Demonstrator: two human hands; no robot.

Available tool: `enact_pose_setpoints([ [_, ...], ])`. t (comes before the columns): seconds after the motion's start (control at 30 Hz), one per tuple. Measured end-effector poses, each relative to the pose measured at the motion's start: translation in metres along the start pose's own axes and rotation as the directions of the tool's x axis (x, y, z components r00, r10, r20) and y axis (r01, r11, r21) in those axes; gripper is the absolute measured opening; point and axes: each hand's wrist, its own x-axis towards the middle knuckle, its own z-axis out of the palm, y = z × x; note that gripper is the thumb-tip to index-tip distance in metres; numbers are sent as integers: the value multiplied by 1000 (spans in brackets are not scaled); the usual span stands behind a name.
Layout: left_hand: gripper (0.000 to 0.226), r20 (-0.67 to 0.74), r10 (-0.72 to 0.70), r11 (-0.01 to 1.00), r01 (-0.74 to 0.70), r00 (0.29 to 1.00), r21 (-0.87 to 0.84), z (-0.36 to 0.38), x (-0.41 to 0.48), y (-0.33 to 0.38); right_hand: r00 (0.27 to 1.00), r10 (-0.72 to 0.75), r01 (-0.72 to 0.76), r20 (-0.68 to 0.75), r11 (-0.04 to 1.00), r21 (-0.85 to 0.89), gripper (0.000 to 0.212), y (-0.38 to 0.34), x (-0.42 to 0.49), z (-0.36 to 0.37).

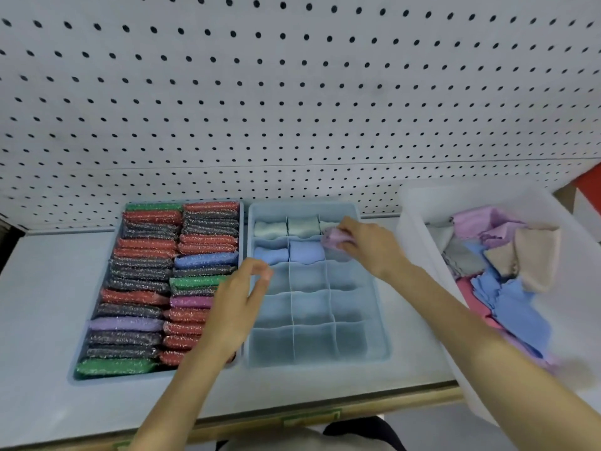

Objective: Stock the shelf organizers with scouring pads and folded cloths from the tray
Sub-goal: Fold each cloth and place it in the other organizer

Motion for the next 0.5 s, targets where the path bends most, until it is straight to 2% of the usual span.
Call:
enact_pose_setpoints([
  [0.1,33,-11,24,1000,-24,1000,20,8,0,-11,998,-56,51,-13,967,-251,12,9,13,12],
  [0.17,35,-27,34,999,-33,999,29,11,1,-16,997,-78,74,1,940,-333,12,11,18,15],
  [0.27,41,-49,30,1000,-30,998,0,13,3,-19,986,-131,162,99,888,-430,13,5,21,17],
  [0.3,42,-56,31,999,-31,998,-4,13,4,-19,981,-133,183,140,876,-447,12,2,22,17],
  [0.37,30,-61,29,999,-31,998,-30,14,5,-21,967,-125,213,221,874,-437,9,1,24,15],
  [0.43,24,-61,23,998,-27,998,-62,15,6,-22,944,-104,218,313,908,-358,18,6,29,11],
  [0.5,24,-59,8,995,-13,998,-95,14,7,-23,906,-101,259,410,900,-351,28,9,32,9],
])
